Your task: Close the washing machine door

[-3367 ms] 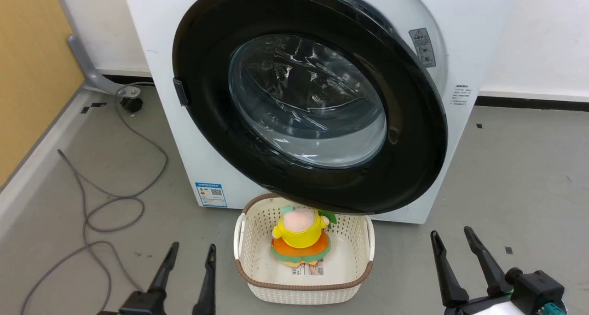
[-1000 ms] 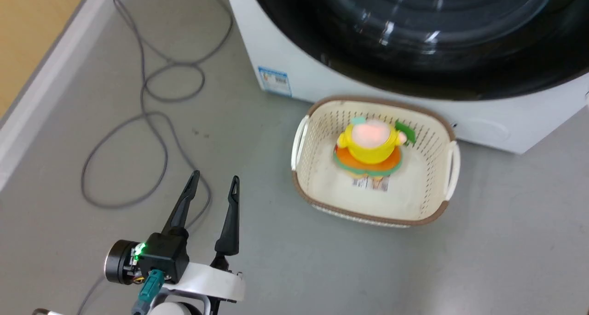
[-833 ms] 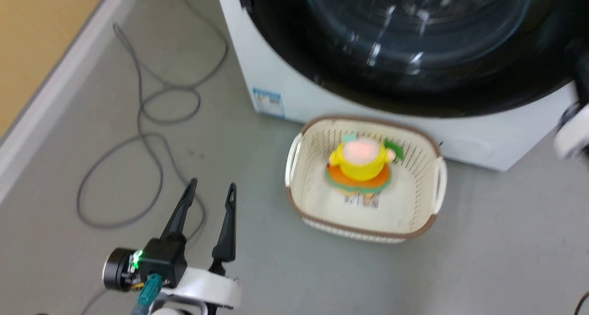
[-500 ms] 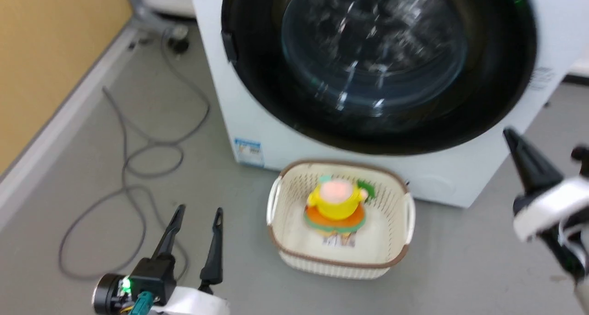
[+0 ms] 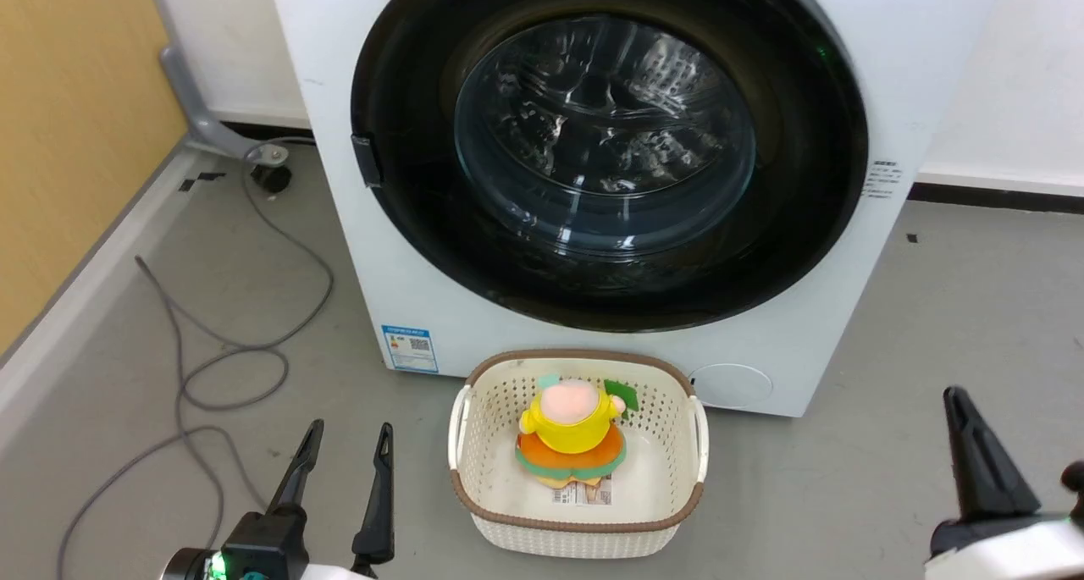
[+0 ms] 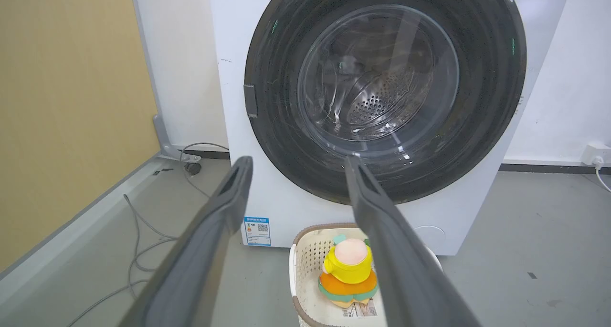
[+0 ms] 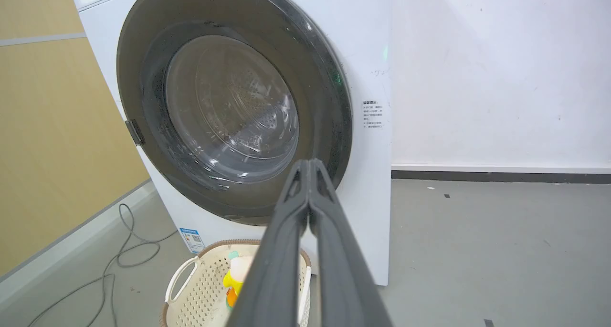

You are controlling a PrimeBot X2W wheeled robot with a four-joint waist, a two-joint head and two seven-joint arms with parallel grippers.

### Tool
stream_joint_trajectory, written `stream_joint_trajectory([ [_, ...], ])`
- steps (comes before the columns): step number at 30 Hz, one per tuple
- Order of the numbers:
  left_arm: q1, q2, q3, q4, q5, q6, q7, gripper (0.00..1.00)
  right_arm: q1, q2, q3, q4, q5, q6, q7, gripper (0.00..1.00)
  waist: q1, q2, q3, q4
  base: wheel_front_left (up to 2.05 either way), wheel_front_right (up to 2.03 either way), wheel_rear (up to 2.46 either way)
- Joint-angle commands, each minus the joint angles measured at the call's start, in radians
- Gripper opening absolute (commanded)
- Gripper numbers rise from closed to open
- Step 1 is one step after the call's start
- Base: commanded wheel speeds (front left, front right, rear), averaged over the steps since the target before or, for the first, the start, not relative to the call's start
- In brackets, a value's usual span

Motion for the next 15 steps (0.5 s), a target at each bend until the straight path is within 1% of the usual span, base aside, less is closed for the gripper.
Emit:
stream_joint_trajectory([
  [1,0.016,0.005,0.001,-0.002,-0.004,0.001,-0.001,1.0,0.029,0.034,-0.025,-0.034,-0.038,-0.001,0.008,0.0,0.0001,0.0,-0.005,-0.008,0.0,0.0,0.0],
  [3,0.019,0.009,-0.001,0.001,0.0,0.005,0.0,1.0,0.062,0.085,-0.055,-0.072,-0.076,-0.001,0.026,0.0,0.0001,0.0,-0.006,-0.012,0.0,0.0,0.0],
  [4,0.02,0.01,-0.004,0.004,0.002,0.007,0.0,1.0,0.088,0.126,-0.073,-0.103,-0.111,-0.001,0.046,0.05,0.0001,0.0,-0.008,-0.013,0.0,0.0,0.0],
  [5,0.02,0.01,-0.004,0.004,0.002,0.007,0.0,1.0,0.088,0.126,-0.073,-0.103,-0.111,-0.001,0.046,0.05,0.0001,0.0,-0.008,-0.013,0.0,0.0,0.0],
  [6,0.02,0.01,-0.007,0.006,0.004,0.008,0.001,1.0,0.1,0.139,-0.076,-0.117,-0.134,-0.001,0.054,0.35,0.0001,0.0,-0.009,-0.013,0.0,0.0,0.0],
  [7,0.02,0.011,-0.009,0.008,0.006,0.008,0.001,1.0,0.111,0.151,-0.077,-0.13,-0.151,-0.001,0.058,0.78,0.0001,0.0,-0.01,-0.013,0.0,0.0,0.0],
  [8,0.021,0.011,-0.012,0.01,0.008,0.009,0.001,1.0,0.121,0.161,-0.079,-0.14,-0.165,-0.001,0.062,1.0,0.0001,0.0,-0.011,-0.013,0.0,0.0,0.0],
  [15,0.024,0.017,-0.027,0.028,0.008,0.002,0.002,1.0,0.158,0.204,-0.109,-0.177,-0.215,-0.001,0.069,1.0,0.0001,0.0,-0.016,-0.009,0.0,0.0,0.0],
])
